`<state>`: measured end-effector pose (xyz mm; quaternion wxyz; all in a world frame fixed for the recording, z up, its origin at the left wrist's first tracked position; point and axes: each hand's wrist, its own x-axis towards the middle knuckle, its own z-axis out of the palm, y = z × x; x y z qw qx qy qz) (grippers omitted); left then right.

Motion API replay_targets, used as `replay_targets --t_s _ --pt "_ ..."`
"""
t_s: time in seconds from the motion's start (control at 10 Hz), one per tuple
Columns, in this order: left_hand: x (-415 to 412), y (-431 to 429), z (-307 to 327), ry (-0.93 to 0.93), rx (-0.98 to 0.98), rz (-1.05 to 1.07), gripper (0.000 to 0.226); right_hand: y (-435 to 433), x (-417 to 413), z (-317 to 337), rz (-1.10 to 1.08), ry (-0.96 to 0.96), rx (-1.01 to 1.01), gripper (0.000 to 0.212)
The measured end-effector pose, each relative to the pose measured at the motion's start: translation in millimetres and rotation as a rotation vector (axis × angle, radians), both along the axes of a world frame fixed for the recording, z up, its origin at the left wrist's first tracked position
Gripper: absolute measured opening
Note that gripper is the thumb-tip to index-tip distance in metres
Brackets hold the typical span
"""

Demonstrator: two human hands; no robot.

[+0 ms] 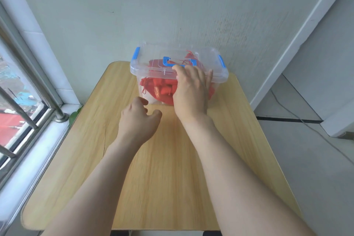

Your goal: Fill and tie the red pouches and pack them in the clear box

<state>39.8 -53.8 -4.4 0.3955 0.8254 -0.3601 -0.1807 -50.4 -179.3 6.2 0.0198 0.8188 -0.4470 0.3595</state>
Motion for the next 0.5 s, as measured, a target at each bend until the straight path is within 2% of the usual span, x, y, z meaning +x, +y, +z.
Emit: replay_targets --t_s 0.3,0.4,0.5 --pt "8 -6 -7 -0.055 0.054 -0.195 0.036 -38 26 13 0.025 0.205 0.089 0.06" --pt "12 -8 -5 -0.064 0.006 -0.204 0.031 -33 28 22 0.045 0.229 0.163 0.07" --pt "11 -7 -1 -0.074 -0.097 -0.166 0.028 -23 28 26 0.012 0.218 0.219 0.089"
